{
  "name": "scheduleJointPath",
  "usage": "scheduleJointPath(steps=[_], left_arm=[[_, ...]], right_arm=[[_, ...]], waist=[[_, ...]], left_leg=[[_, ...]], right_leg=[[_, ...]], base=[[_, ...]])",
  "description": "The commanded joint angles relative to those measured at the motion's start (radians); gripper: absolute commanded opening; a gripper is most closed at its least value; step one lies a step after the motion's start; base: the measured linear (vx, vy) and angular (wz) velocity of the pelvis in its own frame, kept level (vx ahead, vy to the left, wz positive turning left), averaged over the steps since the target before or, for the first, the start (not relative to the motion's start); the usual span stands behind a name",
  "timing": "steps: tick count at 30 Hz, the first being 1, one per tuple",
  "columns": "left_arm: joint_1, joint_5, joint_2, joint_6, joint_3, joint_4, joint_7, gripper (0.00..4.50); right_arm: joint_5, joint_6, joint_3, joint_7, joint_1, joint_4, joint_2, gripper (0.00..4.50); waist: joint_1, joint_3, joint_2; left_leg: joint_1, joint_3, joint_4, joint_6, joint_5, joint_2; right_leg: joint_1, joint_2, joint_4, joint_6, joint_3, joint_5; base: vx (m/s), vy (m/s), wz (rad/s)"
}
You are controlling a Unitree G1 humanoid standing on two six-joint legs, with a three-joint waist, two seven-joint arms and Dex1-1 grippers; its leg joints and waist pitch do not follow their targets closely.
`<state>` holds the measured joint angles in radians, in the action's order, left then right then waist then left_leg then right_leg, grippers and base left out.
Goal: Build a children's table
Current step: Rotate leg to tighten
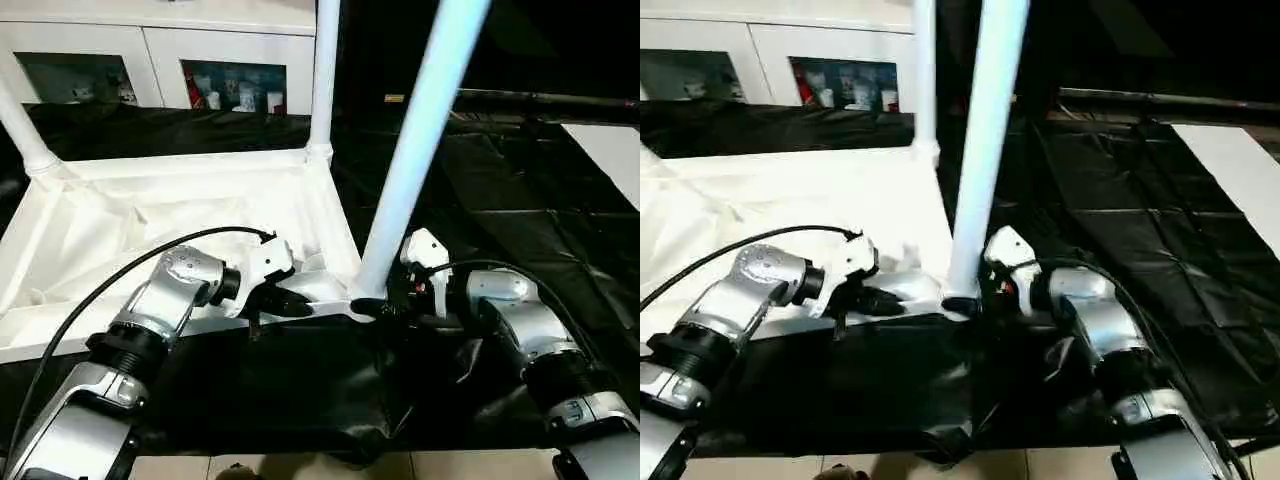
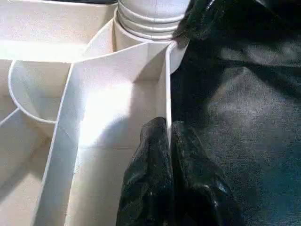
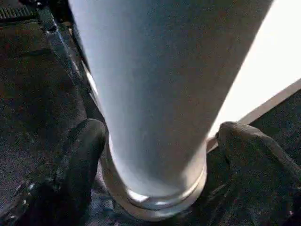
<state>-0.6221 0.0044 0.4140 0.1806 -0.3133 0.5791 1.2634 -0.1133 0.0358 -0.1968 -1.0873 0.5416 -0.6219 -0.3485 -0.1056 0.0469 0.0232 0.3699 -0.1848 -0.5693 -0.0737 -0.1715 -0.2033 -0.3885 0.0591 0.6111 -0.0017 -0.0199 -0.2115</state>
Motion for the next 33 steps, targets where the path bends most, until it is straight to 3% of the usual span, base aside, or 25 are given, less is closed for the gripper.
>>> scheduleJointPath(steps=[1, 8, 14, 16, 18, 19, 20, 22, 24, 25, 28, 31, 32, 33], left_arm=[[0.017, -0.013, -0.006, 0.012, -0.033, -0.034, 0.045, 0.00], [0.033, -0.013, -0.003, 0.019, -0.032, -0.045, 0.053, 0.00], [0.039, -0.021, -0.010, 0.045, -0.030, -0.056, 0.048, 0.00], [0.028, -0.012, -0.034, 0.059, -0.021, -0.036, 0.002, 0.00], [0.007, 0.005, -0.064, 0.075, -0.001, 0.005, -0.086, 0.00], [0.002, 0.008, -0.071, 0.078, 0.005, 0.016, -0.108, 0.00], [-0.027, 0.025, -0.112, 0.093, 0.034, 0.077, -0.230, 0.00], [-0.043, 0.032, -0.139, 0.105, 0.051, 0.113, -0.303, 0.00], [-0.062, 0.037, -0.183, 0.128, 0.073, 0.157, -0.404, 0.00], [-0.067, 0.039, -0.200, 0.136, 0.080, 0.171, -0.441, 0.00], [-0.092, 0.061, -0.274, 0.135, 0.091, 0.242, -0.598, 0.00], [-0.100, 0.065, -0.286, 0.128, 0.093, 0.262, -0.621, 0.00], [-0.109, 0.072, -0.297, 0.119, 0.093, 0.285, -0.637, 0.00], [-0.109, 0.072, -0.297, 0.119, 0.093, 0.285, -0.637, 0.00]], right_arm=[[-0.006, 0.002, 0.010, -0.007, 0.009, -0.001, 0.002, 4.13], [-0.015, 0.019, 0.009, -0.001, 0.009, -0.001, 0.012, 3.59], [0.016, 0.017, 0.006, 0.050, 0.014, -0.039, 0.029, 3.14], [0.035, 0.029, 0.025, 0.158, 0.032, -0.105, 0.064, 3.03], [0.034, 0.061, 0.049, 0.241, 0.045, -0.144, 0.094, 2.87], [0.031, 0.066, 0.055, 0.258, 0.047, -0.151, 0.101, 2.81], [0.025, 0.089, 0.085, 0.368, 0.061, -0.190, 0.144, 2.81], [0.024, 0.100, 0.103, 0.445, 0.069, -0.213, 0.173, 2.74], [0.028, 0.113, 0.127, 0.577, 0.082, -0.244, 0.217, 2.71], [0.031, 0.114, 0.136, 0.629, 0.088, -0.258, 0.232, 2.71], [0.044, 0.157, 0.168, 0.875, 0.122, -0.306, 0.307, 2.69], [0.048, 0.159, 0.172, 0.903, 0.132, -0.315, 0.322, 2.69], [0.059, 0.153, 0.167, 0.909, 0.144, -0.329, 0.337, 2.69], [0.060, 0.151, 0.167, 0.908, 0.145, -0.329, 0.338, 2.69]], waist=[[0.004, -0.058, 0.001], [0.004, -0.060, 0.007], [0.006, -0.059, 0.003], [0.012, -0.058, 0.000], [0.019, -0.056, 0.004], [0.023, -0.053, -0.005], [0.024, -0.054, -0.007], [0.024, -0.053, -0.003], [0.026, -0.052, -0.013], [0.026, -0.053, -0.007], [0.029, -0.056, -0.008], [0.024, -0.058, -0.008], [0.024, -0.058, -0.002], [0.023, -0.058, -0.005]], left_leg=[[-0.018, 0.004, 0.058, 0.030, -0.177, -0.031], [-0.017, 0.001, 0.054, 0.045, -0.137, -0.029], [-0.017, 0.002, 0.056, 0.039, -0.146, -0.029], [-0.017, 0.003, 0.058, 0.028, -0.155, -0.028], [-0.018, 0.005, 0.061, 0.011, -0.181, -0.026], [-0.021, 0.005, 0.063, -0.001, -0.207, -0.025], [-0.023, 0.006, 0.063, -0.013, -0.226, -0.025], [-0.026, 0.007, 0.065, -0.028, -0.246, -0.023], [-0.026, 0.008, 0.066, -0.037, -0.254, -0.024], [-0.025, 0.009, 0.067, -0.040, -0.252, -0.024], [-0.024, 0.009, 0.065, -0.039, -0.226, -0.021], [-0.024, 0.008, 0.064, -0.025, -0.230, -0.020], [-0.021, 0.007, 0.063, -0.016, -0.225, -0.018], [-0.022, 0.007, 0.064, -0.017, -0.227, -0.018]], right_leg=[[0.038, 0.069, -0.061, -0.243, 0.029, -0.063], [0.039, 0.065, -0.055, -0.245, 0.028, -0.013], [0.038, 0.067, -0.057, -0.240, 0.028, -0.040], [0.035, 0.069, -0.060, -0.244, 0.029, -0.055], [0.037, 0.068, -0.063, -0.236, 0.029, -0.097], [0.033, 0.066, -0.069, -0.233, 0.030, -0.128], [0.033, 0.067, -0.070, -0.229, 0.032, -0.155], [0.031, 0.069, -0.077, -0.216, 0.032, -0.211], [0.027, 0.071, -0.077, -0.208, 0.035, -0.221], [0.030, 0.070, -0.079, -0.202, 0.034, -0.221], [0.031, 0.066, -0.077, -0.194, 0.035, -0.188], [0.032, 0.066, -0.078, -0.180, 0.034, -0.177], [0.031, 0.066, -0.079, -0.176, 0.034, -0.174], [0.031, 0.067, -0.079, -0.175, 0.034, -0.182]], base=[[0.000, 0.000, 0.00], [0.000, 0.000, 0.00], [0.000, 0.000, 0.00], [0.000, 0.000, 0.00], [0.000, 0.000, 0.00], [0.000, 0.000, 0.00], [0.000, 0.000, 0.00], [0.000, 0.000, 0.00], [0.000, 0.000, 0.00], [0.000, 0.000, 0.00], [0.000, 0.000, 0.00], [0.000, 0.000, 0.00], [0.000, 0.000, 0.00], [0.000, 0.000, 0.00]])
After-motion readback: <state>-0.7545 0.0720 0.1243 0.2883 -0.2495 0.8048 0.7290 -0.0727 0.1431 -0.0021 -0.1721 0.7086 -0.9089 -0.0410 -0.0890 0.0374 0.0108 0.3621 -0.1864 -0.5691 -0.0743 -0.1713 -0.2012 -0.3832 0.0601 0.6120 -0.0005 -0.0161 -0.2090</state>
